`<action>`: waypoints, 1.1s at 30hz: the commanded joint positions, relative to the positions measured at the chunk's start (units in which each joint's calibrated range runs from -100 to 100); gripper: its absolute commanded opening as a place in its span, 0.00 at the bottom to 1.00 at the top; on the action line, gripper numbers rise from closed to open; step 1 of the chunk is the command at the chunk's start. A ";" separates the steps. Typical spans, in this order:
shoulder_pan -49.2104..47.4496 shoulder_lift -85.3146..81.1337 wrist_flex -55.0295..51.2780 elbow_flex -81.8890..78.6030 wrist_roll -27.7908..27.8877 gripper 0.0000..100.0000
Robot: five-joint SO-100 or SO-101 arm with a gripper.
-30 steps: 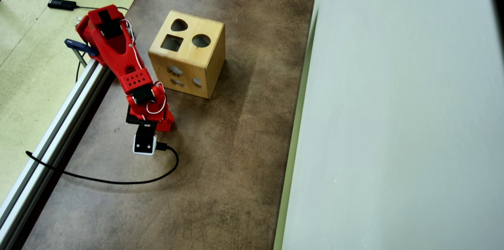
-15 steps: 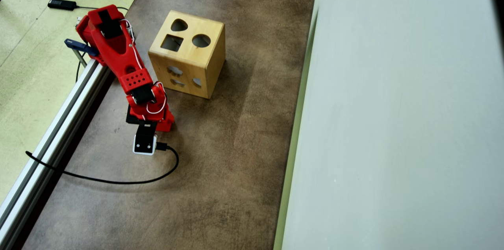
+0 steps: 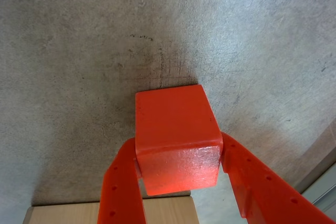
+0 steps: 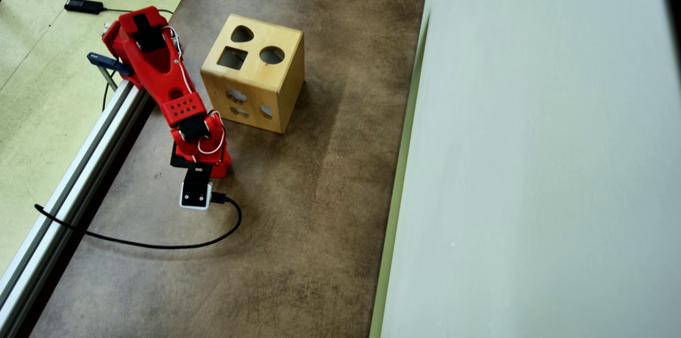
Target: Pick and place the red cube on the square hole
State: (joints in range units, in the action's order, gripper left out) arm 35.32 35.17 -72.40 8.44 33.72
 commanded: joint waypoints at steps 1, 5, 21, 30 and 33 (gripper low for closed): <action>0.27 -1.84 -0.34 2.29 -0.20 0.01; 0.41 -2.18 -0.66 2.38 -0.24 0.01; 1.08 -27.74 -0.82 2.38 -11.58 0.01; 0.86 -44.89 -0.82 2.38 -15.48 0.01; 0.41 -48.97 -0.90 2.38 -16.36 0.01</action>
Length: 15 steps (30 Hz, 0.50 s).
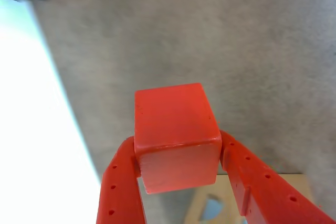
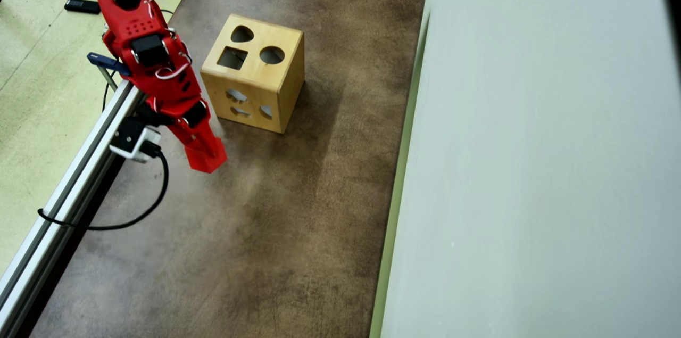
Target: Pick and place the red cube on the square hole
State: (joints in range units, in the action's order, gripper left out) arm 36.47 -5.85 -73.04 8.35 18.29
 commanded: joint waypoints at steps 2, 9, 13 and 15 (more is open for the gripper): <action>-0.88 -10.16 -0.34 2.47 -1.56 0.01; -2.22 -13.47 -4.28 2.47 -3.91 0.01; -5.34 -16.36 -11.11 2.47 -4.64 0.01; -7.20 -18.31 -13.29 2.47 -5.13 0.01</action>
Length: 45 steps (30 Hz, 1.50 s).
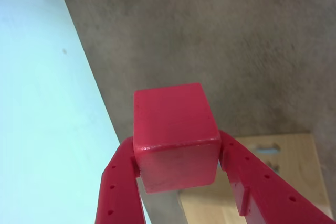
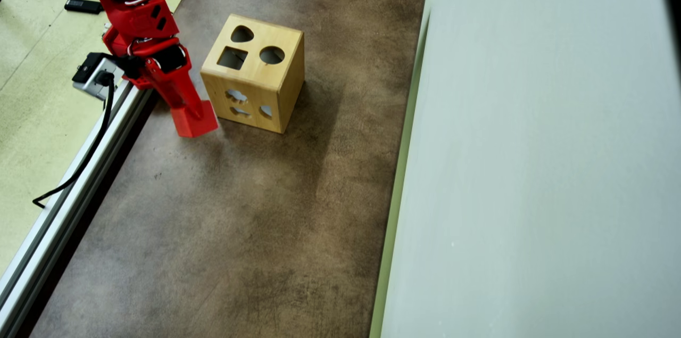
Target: Pick and place the red cube on the square hole
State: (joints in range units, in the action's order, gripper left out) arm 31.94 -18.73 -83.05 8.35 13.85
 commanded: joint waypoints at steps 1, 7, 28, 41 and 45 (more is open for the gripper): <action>-3.56 -6.37 -4.00 2.47 -0.88 0.01; -7.87 -10.61 -5.85 2.47 -1.51 0.01; -17.09 -22.59 -6.82 2.56 -3.32 0.01; -28.45 -21.48 -14.78 1.40 -9.52 0.01; -30.38 -19.87 -14.78 1.40 -10.50 0.01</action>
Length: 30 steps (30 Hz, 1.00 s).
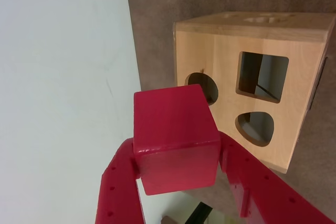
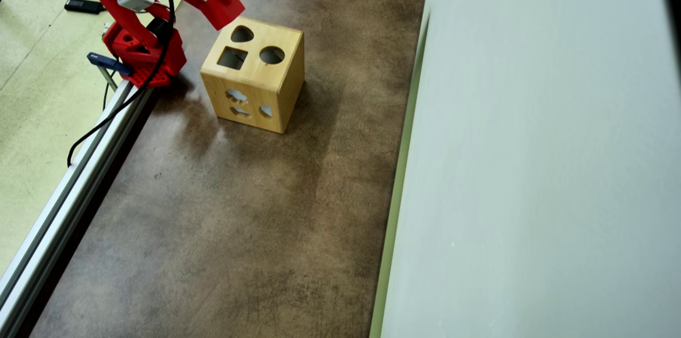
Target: Pick and place the red cube on the square hole
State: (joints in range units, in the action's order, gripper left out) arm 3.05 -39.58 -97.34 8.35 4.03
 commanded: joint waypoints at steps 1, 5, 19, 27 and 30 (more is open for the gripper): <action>-2.09 1.57 -0.49 1.40 -0.93 0.01; -3.50 3.36 -0.49 1.31 -2.20 0.01; -6.25 6.24 -0.57 -10.32 -2.69 0.01; -5.58 6.50 -0.57 -14.79 -2.69 0.01; -5.43 6.50 -0.57 -14.79 -2.64 0.01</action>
State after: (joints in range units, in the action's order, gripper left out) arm -2.77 -32.97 -97.34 -6.64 1.49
